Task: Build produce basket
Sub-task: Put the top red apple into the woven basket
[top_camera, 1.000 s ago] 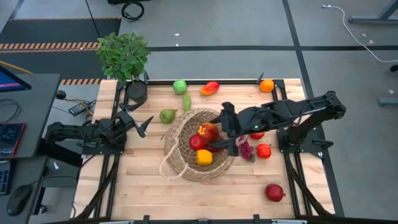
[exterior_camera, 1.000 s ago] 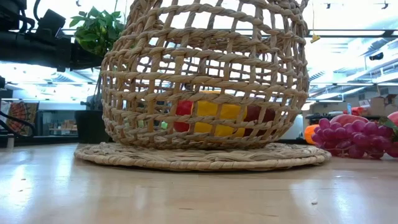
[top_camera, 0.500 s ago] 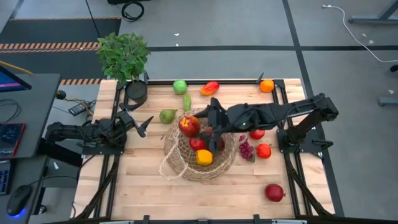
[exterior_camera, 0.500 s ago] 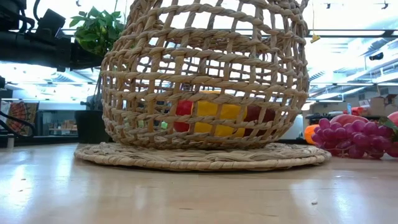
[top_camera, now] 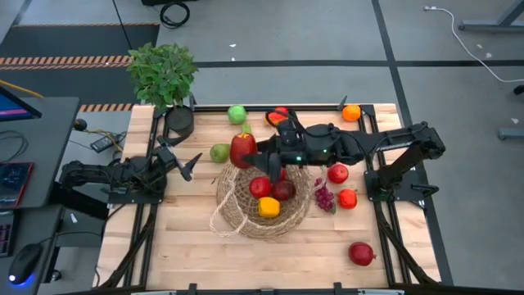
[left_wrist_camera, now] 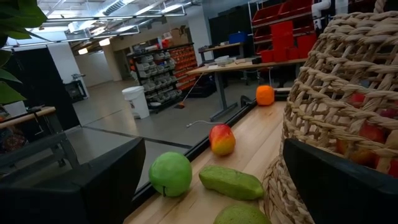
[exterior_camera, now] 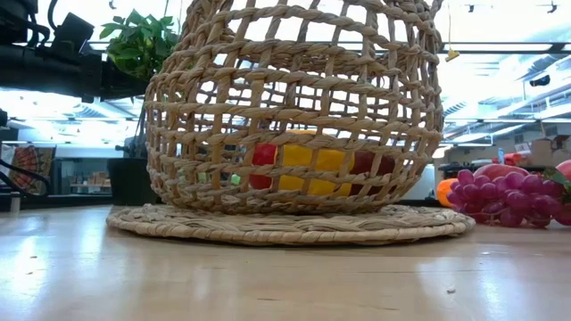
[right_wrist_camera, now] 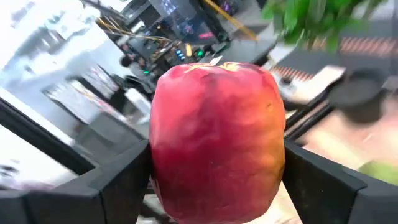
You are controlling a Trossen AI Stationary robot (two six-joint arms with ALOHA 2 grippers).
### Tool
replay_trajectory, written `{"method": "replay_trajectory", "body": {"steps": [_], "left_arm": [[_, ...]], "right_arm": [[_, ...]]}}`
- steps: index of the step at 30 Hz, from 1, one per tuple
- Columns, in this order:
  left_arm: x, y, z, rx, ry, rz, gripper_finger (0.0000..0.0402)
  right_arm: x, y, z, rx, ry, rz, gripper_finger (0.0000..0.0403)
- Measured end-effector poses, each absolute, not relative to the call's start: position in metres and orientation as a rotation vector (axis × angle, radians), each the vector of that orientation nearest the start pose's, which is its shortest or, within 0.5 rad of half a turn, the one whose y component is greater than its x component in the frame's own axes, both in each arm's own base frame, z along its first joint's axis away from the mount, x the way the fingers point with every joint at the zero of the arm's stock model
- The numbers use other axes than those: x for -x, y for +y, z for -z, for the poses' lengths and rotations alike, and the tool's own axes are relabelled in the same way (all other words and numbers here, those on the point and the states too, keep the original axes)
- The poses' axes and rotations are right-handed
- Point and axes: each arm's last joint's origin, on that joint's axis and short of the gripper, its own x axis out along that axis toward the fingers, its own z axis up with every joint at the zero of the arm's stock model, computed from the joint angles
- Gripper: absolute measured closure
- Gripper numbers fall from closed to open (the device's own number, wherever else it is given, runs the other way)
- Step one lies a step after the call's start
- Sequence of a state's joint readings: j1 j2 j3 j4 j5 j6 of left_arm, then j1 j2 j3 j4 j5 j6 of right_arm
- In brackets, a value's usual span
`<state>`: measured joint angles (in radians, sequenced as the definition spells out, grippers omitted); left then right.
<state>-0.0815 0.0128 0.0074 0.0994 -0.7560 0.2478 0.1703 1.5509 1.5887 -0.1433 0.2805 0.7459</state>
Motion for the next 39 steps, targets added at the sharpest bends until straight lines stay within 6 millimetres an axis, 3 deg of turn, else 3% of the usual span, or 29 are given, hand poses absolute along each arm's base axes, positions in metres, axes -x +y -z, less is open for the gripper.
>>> {"method": "replay_trajectory", "body": {"steps": [8,13,21,28,33,39], "left_arm": [[-0.091,0.012,-0.174,-0.199,-0.004,-0.681,0.0014],[-0.091,0.012,-0.174,-0.199,-0.004,-0.681,0.0014],[-0.091,0.012,-0.174,-0.199,-0.004,-0.680,0.0014],[-0.091,0.012,-0.174,-0.199,-0.004,-0.681,0.0014],[-0.091,0.012,-0.174,-0.200,-0.001,-0.680,0.0014],[-0.091,0.012,-0.174,-0.200,-0.002,-0.680,0.0014]], "right_arm": [[-0.350,0.044,-0.427,-1.009,0.097,0.050,0.0066],[-0.351,0.043,-0.425,-1.035,0.173,-0.049,0.0066],[-0.347,0.039,-0.413,-1.024,0.318,0.037,0.0066],[-0.338,0.019,-0.414,-0.858,0.564,0.189,0.0066],[-0.342,0.016,-0.387,-0.575,0.836,0.198,0.0066],[-0.361,0.010,-0.359,-0.367,0.955,0.139,0.0066]]}}
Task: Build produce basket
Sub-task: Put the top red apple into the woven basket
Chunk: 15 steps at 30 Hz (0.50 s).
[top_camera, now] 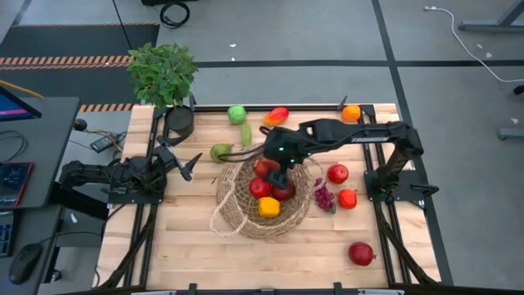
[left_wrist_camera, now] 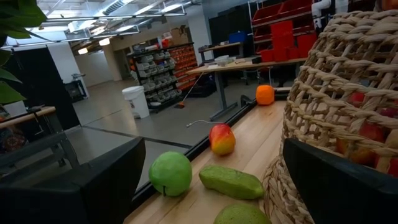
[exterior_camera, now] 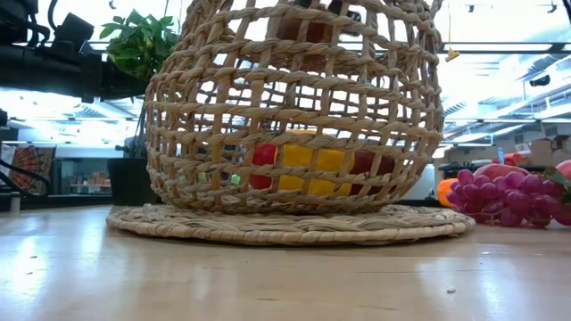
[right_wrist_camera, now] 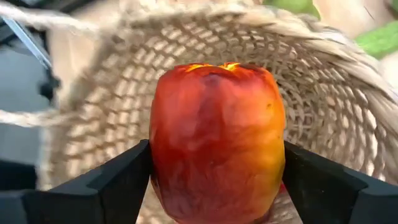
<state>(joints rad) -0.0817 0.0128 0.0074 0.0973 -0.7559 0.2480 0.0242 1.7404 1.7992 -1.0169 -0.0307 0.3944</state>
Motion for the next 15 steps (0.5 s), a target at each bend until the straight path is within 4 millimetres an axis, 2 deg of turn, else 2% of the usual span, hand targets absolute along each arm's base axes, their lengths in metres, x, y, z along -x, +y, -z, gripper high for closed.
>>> {"method": "replay_trajectory", "body": {"steps": [6,12,15], "left_arm": [[-0.091,0.012,-0.174,-0.199,-0.002,-0.680,0.0014],[-0.091,0.012,-0.174,-0.200,-0.002,-0.681,0.0014],[-0.091,0.012,-0.174,-0.200,-0.003,-0.681,0.0014]], "right_arm": [[-0.382,0.007,-0.338,-0.301,1.033,0.149,0.0066],[-0.393,0.011,-0.316,-0.093,1.154,0.205,0.0066],[-0.395,0.012,-0.311,-0.086,1.175,0.193,0.0066]]}}
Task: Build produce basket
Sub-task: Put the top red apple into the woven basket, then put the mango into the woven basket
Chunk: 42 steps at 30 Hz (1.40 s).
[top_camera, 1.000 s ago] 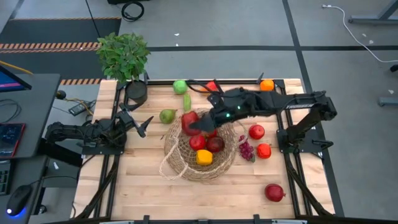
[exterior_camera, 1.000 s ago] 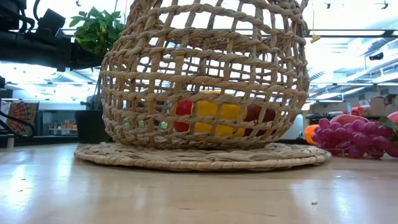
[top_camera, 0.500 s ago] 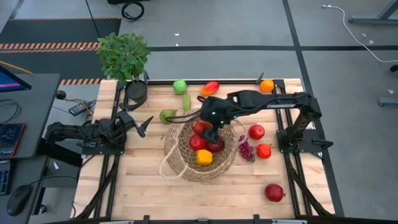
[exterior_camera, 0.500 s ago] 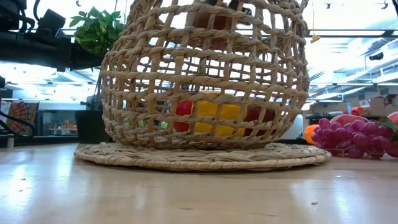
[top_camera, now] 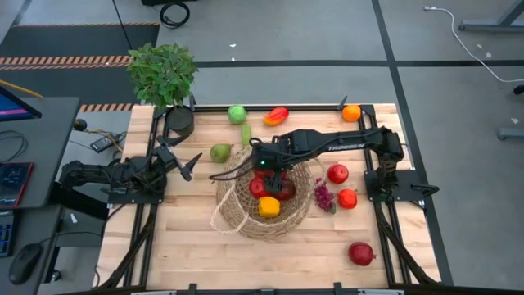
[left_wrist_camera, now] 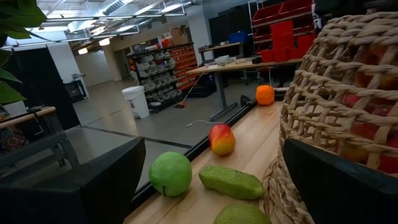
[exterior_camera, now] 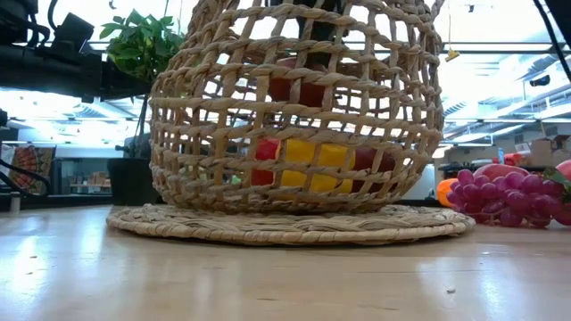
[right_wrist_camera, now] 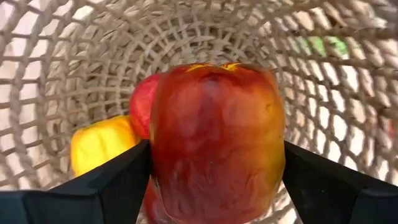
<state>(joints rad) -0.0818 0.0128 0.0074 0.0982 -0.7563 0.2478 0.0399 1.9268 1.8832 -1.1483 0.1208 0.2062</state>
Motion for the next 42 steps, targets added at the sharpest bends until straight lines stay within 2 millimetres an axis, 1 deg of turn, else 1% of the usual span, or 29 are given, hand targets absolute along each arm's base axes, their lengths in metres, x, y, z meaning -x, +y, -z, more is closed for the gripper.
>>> {"method": "replay_trajectory", "body": {"steps": [4,7,9,14,16,18,21,26,29,33,36,42], "left_arm": [[-0.091,0.012,-0.174,-0.199,-0.003,-0.681,0.0014],[-0.091,0.012,-0.174,-0.199,-0.003,-0.681,0.0014],[-0.091,0.012,-0.174,-0.199,-0.003,-0.681,0.0014],[-0.091,0.012,-0.174,-0.199,-0.004,-0.681,0.0014],[-0.091,0.012,-0.174,-0.199,-0.004,-0.681,0.0014],[-0.091,0.012,-0.174,-0.199,-0.004,-0.681,0.0014],[-0.091,0.012,-0.174,-0.199,-0.004,-0.681,0.0014],[-0.091,0.012,-0.174,-0.199,-0.004,-0.681,0.0014],[-0.091,0.012,-0.174,-0.199,-0.004,-0.681,0.0014],[-0.091,0.012,-0.174,-0.199,-0.004,-0.680,0.0014],[-0.091,0.012,-0.174,-0.199,-0.004,-0.680,0.0014],[-0.091,0.012,-0.174,-0.199,-0.004,-0.680,0.0014]], "right_arm": [[-0.397,0.013,-0.310,-0.124,1.167,0.181,0.0064],[-0.399,0.011,-0.311,-0.115,1.137,0.215,0.0059],[-0.398,0.010,-0.310,-0.108,1.146,0.227,0.0050],[-0.396,0.008,-0.305,-0.076,1.161,0.289,0.0010],[-0.397,0.008,-0.306,-0.102,1.151,0.302,0.0007],[-0.397,0.009,-0.310,-0.132,1.142,0.287,0.0010],[-0.399,0.010,-0.328,-0.190,1.083,0.277,0.0011],[-0.396,0.016,-0.372,-0.225,0.955,0.248,0.0011],[-0.386,0.015,-0.401,-0.268,0.911,0.238,0.0012],[-0.369,0.004,-0.433,-0.298,0.854,0.267,0.0012],[-0.358,-0.011,-0.443,-0.315,0.828,0.303,0.0013],[-0.334,-0.043,-0.441,-0.311,0.911,0.432,0.0021]]}}
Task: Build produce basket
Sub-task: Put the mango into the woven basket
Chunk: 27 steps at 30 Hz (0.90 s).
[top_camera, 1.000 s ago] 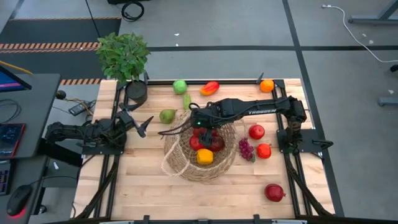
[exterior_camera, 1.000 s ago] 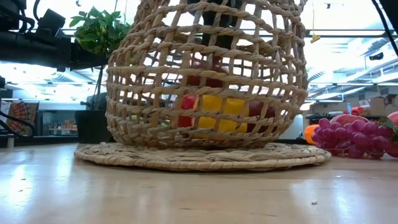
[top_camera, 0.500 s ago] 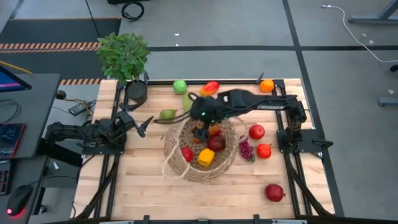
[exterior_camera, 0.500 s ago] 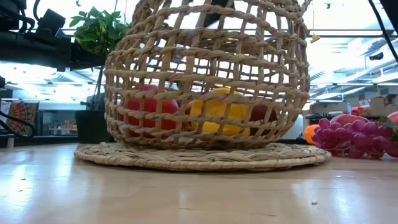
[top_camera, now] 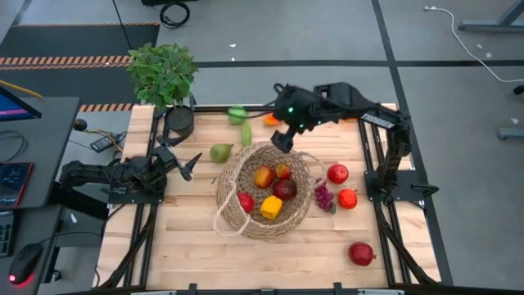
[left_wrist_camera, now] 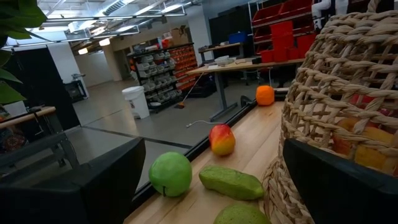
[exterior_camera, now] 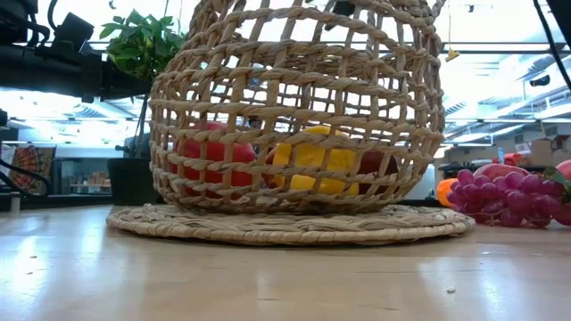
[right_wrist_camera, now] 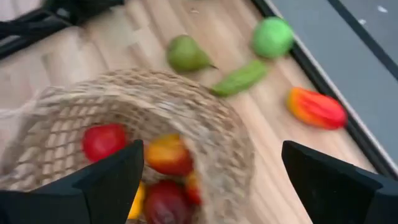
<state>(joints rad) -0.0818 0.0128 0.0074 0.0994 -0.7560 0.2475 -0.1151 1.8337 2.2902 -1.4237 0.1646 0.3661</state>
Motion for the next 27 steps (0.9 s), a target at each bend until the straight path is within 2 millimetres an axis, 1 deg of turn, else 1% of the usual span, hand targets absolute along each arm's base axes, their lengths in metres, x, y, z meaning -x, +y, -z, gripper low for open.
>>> {"method": "replay_trajectory", "body": {"steps": [3,6,13,19,23,27], "left_arm": [[-0.091,0.012,-0.174,-0.199,-0.004,-0.681,0.0014],[-0.091,0.012,-0.174,-0.199,-0.004,-0.681,0.0014],[-0.091,0.012,-0.174,-0.199,-0.003,-0.681,0.0014],[-0.091,0.012,-0.174,-0.199,-0.003,-0.680,0.0014],[-0.091,0.012,-0.174,-0.199,-0.003,-0.681,0.0014],[-0.091,0.012,-0.174,-0.199,-0.003,-0.681,0.0014]], "right_arm": [[-0.323,-0.061,-0.444,-0.307,0.893,0.467,0.0027],[-0.317,-0.084,-0.436,-0.283,0.901,0.508,0.0033],[-0.311,-0.144,-0.392,-0.325,0.986,0.441,0.0034],[-0.307,-0.195,-0.357,-0.318,0.911,0.399,0.0035],[-0.301,-0.220,-0.339,-0.218,0.881,0.387,0.0035],[-0.300,-0.235,-0.316,-0.063,0.849,0.355,0.0031]]}}
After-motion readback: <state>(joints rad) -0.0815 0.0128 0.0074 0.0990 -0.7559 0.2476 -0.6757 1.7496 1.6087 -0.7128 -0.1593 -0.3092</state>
